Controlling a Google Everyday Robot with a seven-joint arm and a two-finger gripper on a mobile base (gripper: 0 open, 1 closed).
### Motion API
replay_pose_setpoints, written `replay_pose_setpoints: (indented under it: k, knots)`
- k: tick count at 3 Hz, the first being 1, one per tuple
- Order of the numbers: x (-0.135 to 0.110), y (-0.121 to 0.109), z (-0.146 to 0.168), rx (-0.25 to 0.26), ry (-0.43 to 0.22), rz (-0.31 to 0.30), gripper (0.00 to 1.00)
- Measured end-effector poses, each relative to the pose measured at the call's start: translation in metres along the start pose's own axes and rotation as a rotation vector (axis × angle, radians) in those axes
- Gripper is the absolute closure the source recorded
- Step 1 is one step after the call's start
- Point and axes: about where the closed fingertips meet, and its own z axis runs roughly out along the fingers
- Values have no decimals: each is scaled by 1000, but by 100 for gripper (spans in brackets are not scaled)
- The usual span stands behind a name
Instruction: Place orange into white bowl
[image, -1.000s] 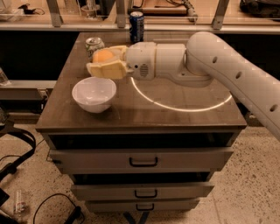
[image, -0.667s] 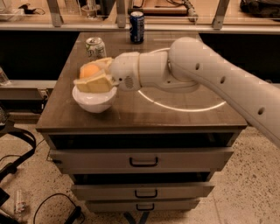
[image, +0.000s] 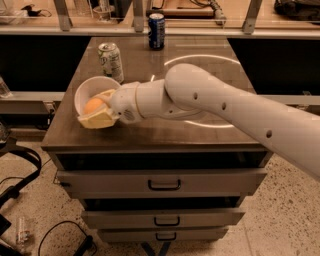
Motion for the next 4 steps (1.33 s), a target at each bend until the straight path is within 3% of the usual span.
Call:
replay_pose_setpoints:
  k: [1,2,3,4]
  knots:
    - [3,-33,-15,23,-35,51,100]
    - [0,-34,-15,24,-38,48,83]
    - [0,-32,-13,20,-38,47,60]
    - [-2,-30,-11,15,-38,45,28]
